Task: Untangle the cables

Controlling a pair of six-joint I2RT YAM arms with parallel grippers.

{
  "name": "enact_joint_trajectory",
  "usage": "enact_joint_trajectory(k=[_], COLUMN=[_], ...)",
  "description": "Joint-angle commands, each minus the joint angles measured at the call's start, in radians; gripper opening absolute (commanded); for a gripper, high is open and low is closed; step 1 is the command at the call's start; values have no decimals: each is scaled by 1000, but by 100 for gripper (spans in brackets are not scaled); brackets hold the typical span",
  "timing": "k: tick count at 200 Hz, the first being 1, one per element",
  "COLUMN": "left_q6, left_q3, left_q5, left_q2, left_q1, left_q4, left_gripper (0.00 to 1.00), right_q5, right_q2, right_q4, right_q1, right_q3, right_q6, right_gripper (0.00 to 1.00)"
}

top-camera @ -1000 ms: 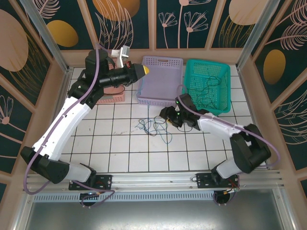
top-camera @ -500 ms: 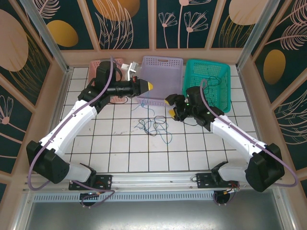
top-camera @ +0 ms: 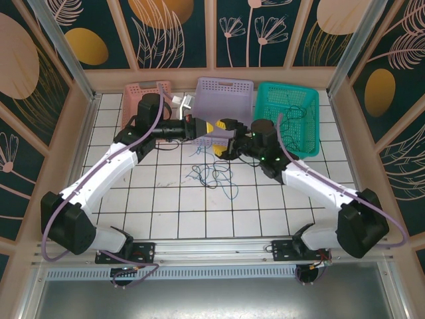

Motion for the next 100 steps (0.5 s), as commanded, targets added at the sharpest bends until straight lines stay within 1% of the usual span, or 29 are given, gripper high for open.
enact_joint_trajectory(k=[1,18,34,41,56,70,77,84,86,100], left_q6=[-23,-27,-30,-32,-33,-35,-37,-42,-43,-56], left_q3=[-22,-33,-40,-42,-51,-67,-79,-93,-97,-129], left_q5=[34,40,44,43,46,52,54,59,59,68], left_q2=[-43,-51,-65,-70,-84,-99,-106,-111,-112,-119], left_q1=[-1,-2,-3,-3,-3,-3,-3,-3,-3,-6], left_q4=[89,94,94,93,91,87,83,84,84,87], left_gripper=[0,0,0,0,0,0,0,0,0,0], right_q5=[-5,-10,-27,-25,-22,-18,-19,-23,-25,-43], right_q2=[74,137,187,197,203,202,204,210,211,234], right_q4=[147,192,198,198,161,125,101,74,65,-7], right_q1=[14,12,1,-8,-37,-75,-97,-100,-124,-173], right_q3=[45,77,95,96,99,110,125,150,159,238], right_q6=[147,143,136,124,79,17,-24,-79,-96,-221], right_gripper=[74,73,67,61,44,25,13,3,0,0])
